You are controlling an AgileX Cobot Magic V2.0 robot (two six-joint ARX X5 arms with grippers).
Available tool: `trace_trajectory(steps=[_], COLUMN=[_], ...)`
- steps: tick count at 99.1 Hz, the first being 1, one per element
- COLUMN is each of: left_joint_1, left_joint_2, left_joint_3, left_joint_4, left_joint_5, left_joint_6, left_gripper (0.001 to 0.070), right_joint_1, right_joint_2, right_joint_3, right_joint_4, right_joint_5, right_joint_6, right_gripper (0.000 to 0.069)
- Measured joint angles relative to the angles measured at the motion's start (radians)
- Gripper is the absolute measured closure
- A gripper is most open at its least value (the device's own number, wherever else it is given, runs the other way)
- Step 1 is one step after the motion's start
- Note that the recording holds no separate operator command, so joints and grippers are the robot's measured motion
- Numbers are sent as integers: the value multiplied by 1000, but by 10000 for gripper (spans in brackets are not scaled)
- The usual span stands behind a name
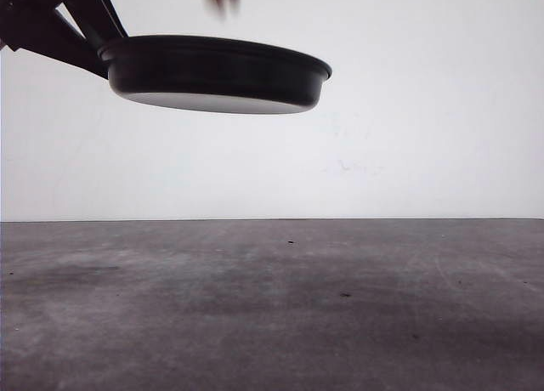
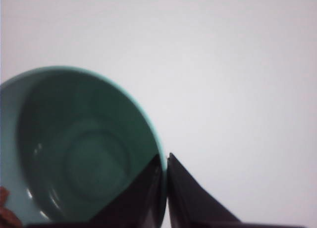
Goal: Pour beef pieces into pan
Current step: 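Tilt the bowl with the right gripper to pour beef cubes into the pan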
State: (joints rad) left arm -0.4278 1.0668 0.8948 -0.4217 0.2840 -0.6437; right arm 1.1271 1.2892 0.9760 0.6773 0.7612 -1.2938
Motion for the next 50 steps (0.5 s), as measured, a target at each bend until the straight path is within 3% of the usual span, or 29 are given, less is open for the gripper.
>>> trace_trajectory(steps=[17, 31, 41, 50], left_joint_1=[5, 7, 7, 7], left_joint_2=[0, 0, 0, 1], left_joint_3=[0, 0, 0, 0], left_joint_4=[1, 2, 2, 2], left_joint_5=[0, -1, -1, 0], left_joint_6=[1, 3, 4, 8], left_gripper=[661, 661, 661, 661], right_joint_1=[2, -6, 4, 6], right_joint_2=[0, 0, -2, -27], right_joint_3=[0, 0, 0, 0], right_joint_4=[22, 5, -19, -161], right_joint_5=[-6, 3, 50, 45], right_joint_6=[24, 107, 219, 386], right_gripper=[681, 681, 681, 681])
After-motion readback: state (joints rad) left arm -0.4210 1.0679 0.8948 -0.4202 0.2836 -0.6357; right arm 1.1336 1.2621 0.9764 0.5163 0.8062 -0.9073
